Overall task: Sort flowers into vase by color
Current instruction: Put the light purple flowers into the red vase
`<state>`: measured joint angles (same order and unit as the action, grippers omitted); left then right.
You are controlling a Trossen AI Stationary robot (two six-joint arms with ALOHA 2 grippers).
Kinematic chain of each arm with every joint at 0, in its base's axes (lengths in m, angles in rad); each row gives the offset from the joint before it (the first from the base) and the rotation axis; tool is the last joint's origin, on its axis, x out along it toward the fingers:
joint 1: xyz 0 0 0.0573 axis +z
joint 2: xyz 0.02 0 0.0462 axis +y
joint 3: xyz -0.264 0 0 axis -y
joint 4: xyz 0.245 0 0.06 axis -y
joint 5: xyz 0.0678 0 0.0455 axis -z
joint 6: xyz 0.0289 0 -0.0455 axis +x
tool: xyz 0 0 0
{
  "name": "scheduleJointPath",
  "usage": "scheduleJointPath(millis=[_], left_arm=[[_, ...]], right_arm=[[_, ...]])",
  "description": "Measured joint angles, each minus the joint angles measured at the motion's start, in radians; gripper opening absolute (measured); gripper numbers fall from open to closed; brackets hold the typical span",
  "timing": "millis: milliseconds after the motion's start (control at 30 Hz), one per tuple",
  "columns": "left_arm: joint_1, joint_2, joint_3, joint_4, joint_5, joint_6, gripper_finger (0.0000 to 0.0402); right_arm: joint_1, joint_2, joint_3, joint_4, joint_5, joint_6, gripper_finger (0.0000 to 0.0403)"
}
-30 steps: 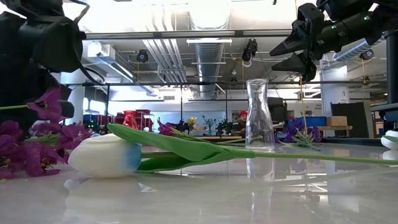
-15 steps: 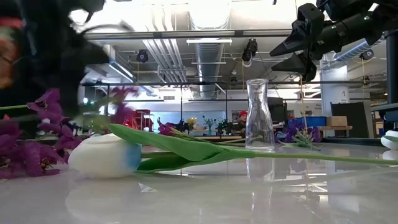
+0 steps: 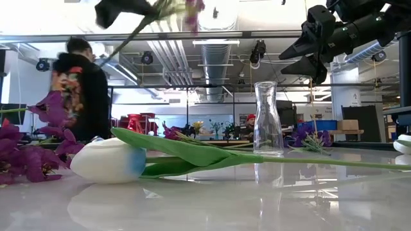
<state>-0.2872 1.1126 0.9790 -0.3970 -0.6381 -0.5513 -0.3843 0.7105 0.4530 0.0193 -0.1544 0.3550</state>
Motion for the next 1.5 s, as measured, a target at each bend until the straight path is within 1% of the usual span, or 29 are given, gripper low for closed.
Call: scheduleJointPath(millis=[67,200,267,333,433,533,600,700,767,833,967,1000,1033,1100,1167,1233,1300,1367,1400,1500], left_arm=[[0.022,-0.030,-0.016,0.106,0.000,0.161,0.0000],[0.107,-0.086,-0.098,0.329,0.003,0.399,0.0000],[0.176,-0.114,-0.164,0.451,0.058,0.497,0.0000],[0.267,-0.140,-0.244,0.586,0.165,0.565,0.0000],[0.420,-0.167,-0.370,0.783,0.328,0.598,0.0000],[0.545,-0.187,-0.479,0.969,0.481,0.594,0.0000],[0.603,-0.195,-0.537,1.072,0.521,0.574,0.0000],[0.660,-0.196,-0.601,1.172,0.521,0.521,0.0000],[0.668,-0.193,-0.623,1.202,0.521,0.507,0.0000],[0.667,-0.194,-0.640,1.201,0.501,0.545,0.0000],[0.679,-0.196,-0.655,1.202,0.313,0.695,0.0000],[0.689,-0.196,-0.654,1.203,0.282,0.724,0.0000],[0.703,-0.196,-0.653,1.204,0.274,0.747,0.0000],[0.738,-0.196,-0.644,1.211,0.270,0.774,0.0000],[0.790,-0.197,-0.638,1.215,0.270,0.766,0.0000],[0.844,-0.197,-0.642,1.213,0.275,0.700,0.0000],[0.885,-0.196,-0.648,1.209,0.322,0.637,0.0000],[0.911,-0.191,-0.648,1.213,0.376,0.625,0.0000],[0.917,-0.187,-0.648,1.213,0.386,0.623,0.0000],[0.930,-0.175,-0.648,1.200,0.354,0.614,0.0000]], right_arm=[[0.000,0.000,0.000,0.000,0.000,-0.007,0.0219],[0.000,0.000,0.000,0.000,0.001,-0.017,0.0219],[0.000,0.000,0.000,0.000,0.001,-0.021,0.0219],[0.000,0.000,0.000,0.000,0.000,-0.027,0.0219],[0.000,0.000,0.000,0.000,0.001,-0.029,0.0219],[0.000,0.000,0.000,0.000,0.001,-0.028,0.0219],[0.000,0.000,0.000,0.000,0.001,-0.028,0.0219],[0.000,0.000,0.000,0.000,0.000,-0.040,0.0219],[0.000,0.000,0.000,-0.001,0.001,-0.045,0.0219],[0.000,0.000,0.000,-0.006,0.000,-0.060,0.0219],[0.000,0.000,0.000,-0.005,0.001,-0.079,0.0219],[0.000,0.000,-0.001,-0.005,0.001,-0.079,0.0219],[0.000,0.000,-0.001,-0.004,0.001,-0.079,0.0219],[0.000,0.000,-0.002,-0.003,0.001,-0.079,0.0219],[0.000,0.000,-0.002,-0.003,0.001,-0.079,0.0219],[0.000,0.000,-0.002,-0.001,0.001,-0.079,0.0219],[0.000,0.000,-0.002,0.001,0.001,-0.079,0.0219],[0.000,0.000,-0.002,0.001,0.001,-0.078,0.0219],[0.000,0.000,-0.002,0.001,0.001,-0.078,0.0219],[0.000,0.000,-0.002,0.000,0.001,-0.077,0.0219]])
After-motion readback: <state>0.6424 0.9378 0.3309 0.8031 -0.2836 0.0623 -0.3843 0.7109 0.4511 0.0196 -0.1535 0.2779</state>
